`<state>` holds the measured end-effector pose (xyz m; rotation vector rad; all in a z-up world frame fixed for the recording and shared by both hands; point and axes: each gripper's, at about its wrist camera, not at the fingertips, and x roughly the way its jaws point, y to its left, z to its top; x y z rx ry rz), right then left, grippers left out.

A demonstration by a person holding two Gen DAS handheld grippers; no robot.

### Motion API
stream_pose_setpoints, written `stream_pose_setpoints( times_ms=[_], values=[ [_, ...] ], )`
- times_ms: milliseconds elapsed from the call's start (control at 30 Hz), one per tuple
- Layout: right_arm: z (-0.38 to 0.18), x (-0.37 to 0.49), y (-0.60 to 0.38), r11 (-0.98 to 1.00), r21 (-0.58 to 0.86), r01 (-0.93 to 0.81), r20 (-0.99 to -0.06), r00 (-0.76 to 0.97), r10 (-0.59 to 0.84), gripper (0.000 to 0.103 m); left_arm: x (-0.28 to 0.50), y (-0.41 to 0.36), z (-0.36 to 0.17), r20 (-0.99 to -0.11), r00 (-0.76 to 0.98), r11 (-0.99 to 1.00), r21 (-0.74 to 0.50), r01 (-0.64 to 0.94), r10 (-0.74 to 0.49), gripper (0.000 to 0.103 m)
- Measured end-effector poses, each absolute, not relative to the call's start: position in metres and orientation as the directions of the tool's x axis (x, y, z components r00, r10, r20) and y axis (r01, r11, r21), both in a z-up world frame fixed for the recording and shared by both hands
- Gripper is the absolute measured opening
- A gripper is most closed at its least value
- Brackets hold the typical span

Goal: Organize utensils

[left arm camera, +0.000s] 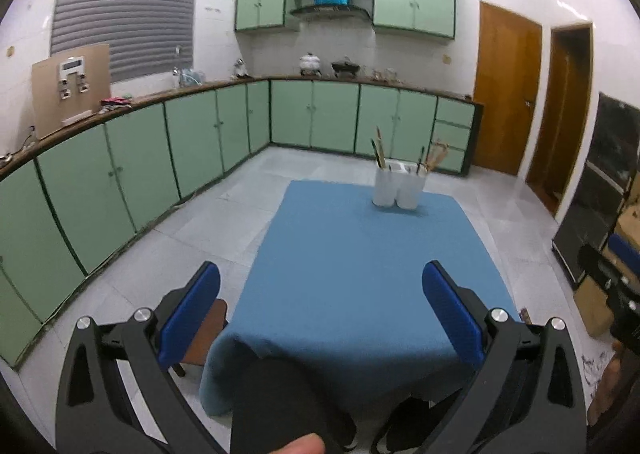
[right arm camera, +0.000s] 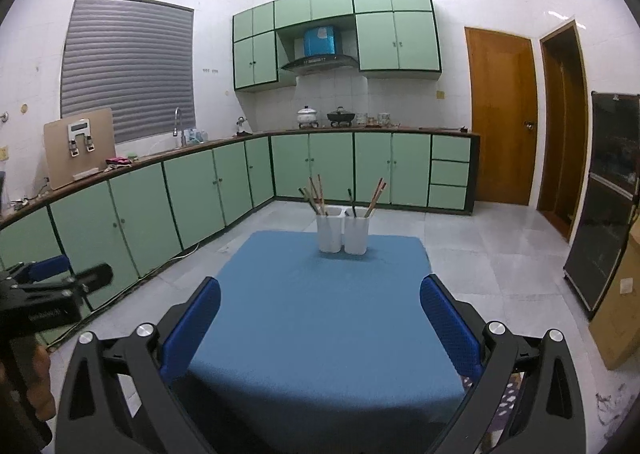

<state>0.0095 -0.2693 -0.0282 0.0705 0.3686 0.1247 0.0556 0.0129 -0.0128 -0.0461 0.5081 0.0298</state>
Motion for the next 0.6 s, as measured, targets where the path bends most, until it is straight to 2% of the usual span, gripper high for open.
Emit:
stream_pose_setpoints(
  times_ms=[100,300,600],
  values=[
    [-0.029,0.004,-0.268,0.990,0.088,-0.112,-0.357,0.924,0.137,0.098,0.045,0.014,-0.005,-0.463,0.885,0.998,-0.023,-0.058,0.041,0.098],
    [-0.022,-0.003,-0.272,0.990,0.101,-0.100,-0.328,0.936,0.129,0.098,0.026,0.007,0.007,-0.425,0.905,0.999,-0.032,-0.024,0.008,0.098],
    [-0.024,-0.005,-0.271,0.995,0.083,-0.064,-0.326,0.941,0.088,0.098,0.024,0.004,0.003,-0.442,0.896,0.997,-0.074,0.009,-0.041,0.098]
  ],
)
